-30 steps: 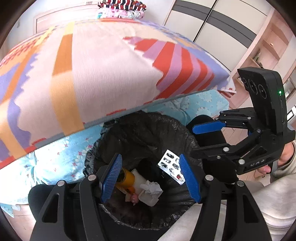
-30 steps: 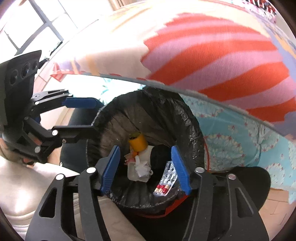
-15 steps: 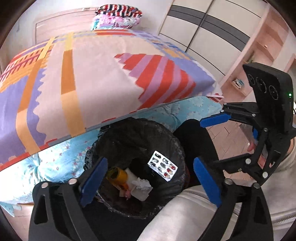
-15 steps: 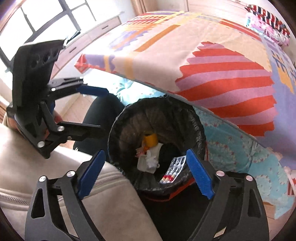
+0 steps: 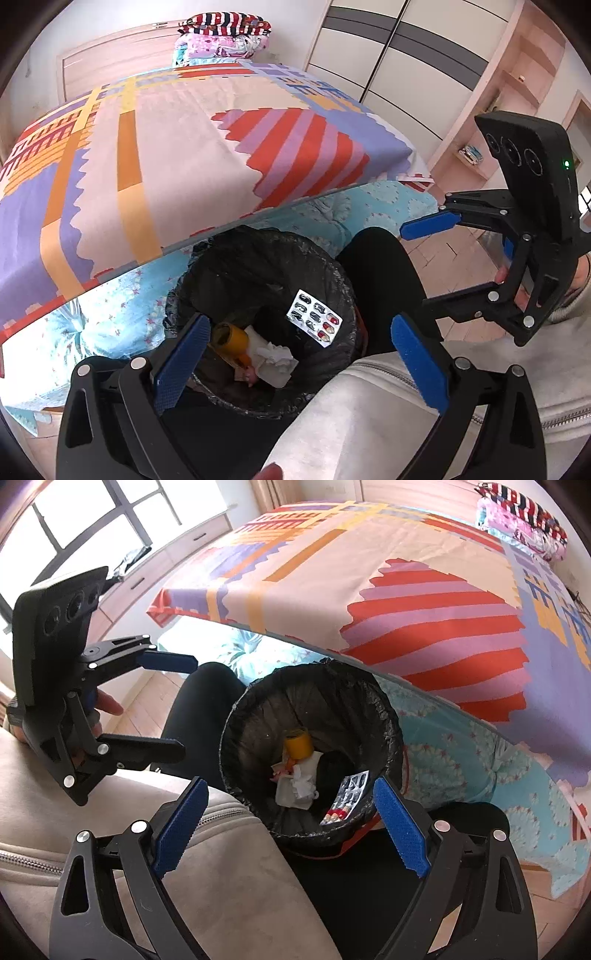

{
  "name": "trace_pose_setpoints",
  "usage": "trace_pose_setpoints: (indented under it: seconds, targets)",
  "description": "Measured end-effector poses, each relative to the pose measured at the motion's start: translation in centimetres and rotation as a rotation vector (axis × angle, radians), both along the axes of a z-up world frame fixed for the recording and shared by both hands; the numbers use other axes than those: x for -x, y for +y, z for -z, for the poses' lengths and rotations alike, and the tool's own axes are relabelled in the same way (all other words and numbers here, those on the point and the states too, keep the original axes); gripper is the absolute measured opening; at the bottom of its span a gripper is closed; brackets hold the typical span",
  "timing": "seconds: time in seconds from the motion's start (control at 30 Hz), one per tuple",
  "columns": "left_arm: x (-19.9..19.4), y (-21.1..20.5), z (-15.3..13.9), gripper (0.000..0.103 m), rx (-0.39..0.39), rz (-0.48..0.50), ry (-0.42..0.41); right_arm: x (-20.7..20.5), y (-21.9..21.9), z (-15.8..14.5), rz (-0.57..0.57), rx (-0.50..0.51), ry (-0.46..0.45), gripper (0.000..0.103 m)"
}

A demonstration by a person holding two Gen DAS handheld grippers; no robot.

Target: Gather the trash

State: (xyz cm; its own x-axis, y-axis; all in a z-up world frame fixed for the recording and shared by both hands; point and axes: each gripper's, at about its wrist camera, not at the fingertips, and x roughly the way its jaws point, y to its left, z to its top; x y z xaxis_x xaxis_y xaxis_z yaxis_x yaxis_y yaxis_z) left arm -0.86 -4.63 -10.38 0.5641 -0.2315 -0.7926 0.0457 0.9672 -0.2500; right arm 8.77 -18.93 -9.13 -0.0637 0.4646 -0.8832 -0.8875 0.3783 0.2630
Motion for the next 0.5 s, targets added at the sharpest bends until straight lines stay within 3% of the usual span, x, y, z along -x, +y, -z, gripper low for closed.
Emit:
trace_pose_setpoints:
  seconds: [0.5]
  targets:
    - [0.02, 0.32, -0.19, 0.095, -0.008, -0.016, -0.011, 0.41, 0.41, 0.07, -0.02, -0.002, 0.009, 0.091]
